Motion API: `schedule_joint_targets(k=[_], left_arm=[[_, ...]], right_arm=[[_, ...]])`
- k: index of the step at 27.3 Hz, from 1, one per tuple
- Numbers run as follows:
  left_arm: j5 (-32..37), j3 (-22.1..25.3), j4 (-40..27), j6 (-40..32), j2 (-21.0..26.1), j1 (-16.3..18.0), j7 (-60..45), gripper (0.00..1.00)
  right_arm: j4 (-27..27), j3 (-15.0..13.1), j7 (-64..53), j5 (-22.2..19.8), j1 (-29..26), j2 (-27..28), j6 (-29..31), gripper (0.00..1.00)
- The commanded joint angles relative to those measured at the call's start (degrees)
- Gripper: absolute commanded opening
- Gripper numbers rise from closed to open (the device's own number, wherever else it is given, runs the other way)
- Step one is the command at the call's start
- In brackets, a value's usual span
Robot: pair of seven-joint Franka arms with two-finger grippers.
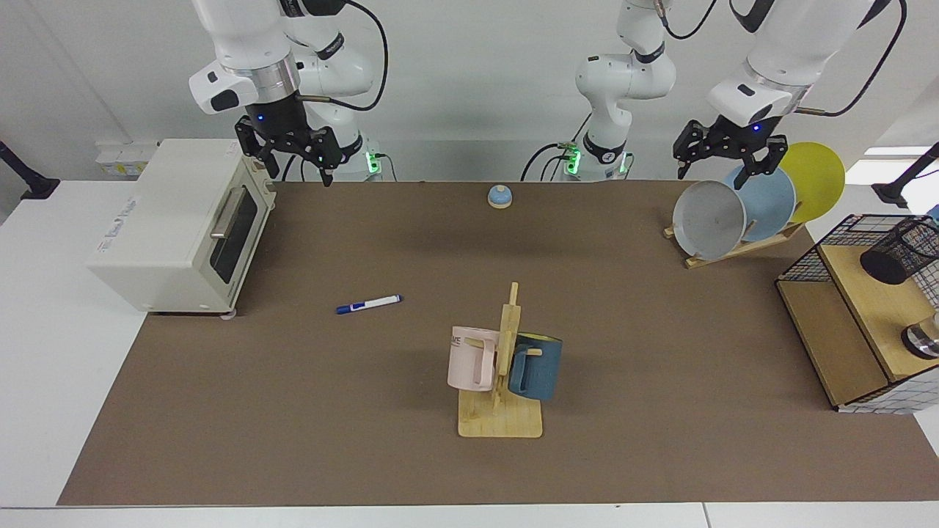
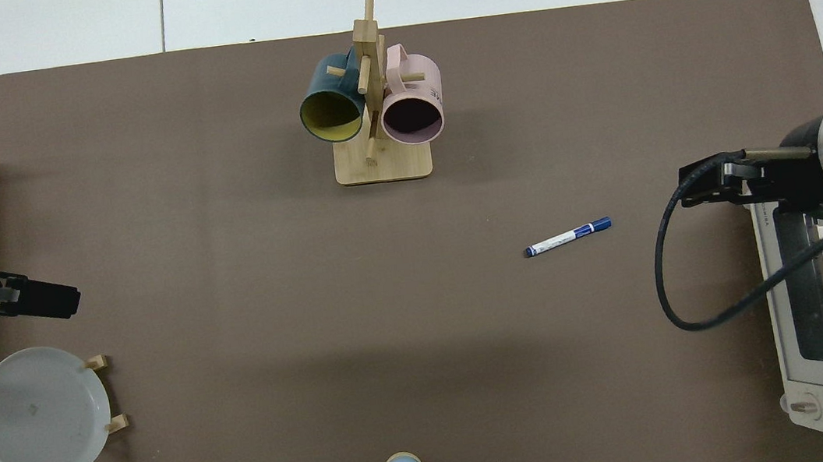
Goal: Put markers into pen holder
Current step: 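Reach the right gripper toward the white marker on the table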
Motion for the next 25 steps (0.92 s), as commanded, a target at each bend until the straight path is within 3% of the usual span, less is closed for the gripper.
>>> schedule_joint_targets(k=[1,5,11,25], left_arm=[[-0.7,0.0,-1.6,-0.3,-1.4,0.1,0.5,1.00],[-0.7,0.0,-1.6,-0.3,-1.4,0.1,0.5,1.00],[-0.7,0.0,-1.6,-0.5,-1.4,0.1,0.5,1.00],[-0.7,0.0,-2.4,-0.7,-2.1,0.1,0.7,1.00]], right_arm=[[-4.1,0.1,13.7,1.1,-0.3,-1.3,3.3,1.00],[-5.7,0.1,29.8,3.4,-0.4,-0.6,7.7,1.00],[-6.9,0.1,45.9,3.7,0.4,2.9,11.1,1.00],[-9.2,0.1,65.5,3.8,2.1,13.0,21.8,1.00]])
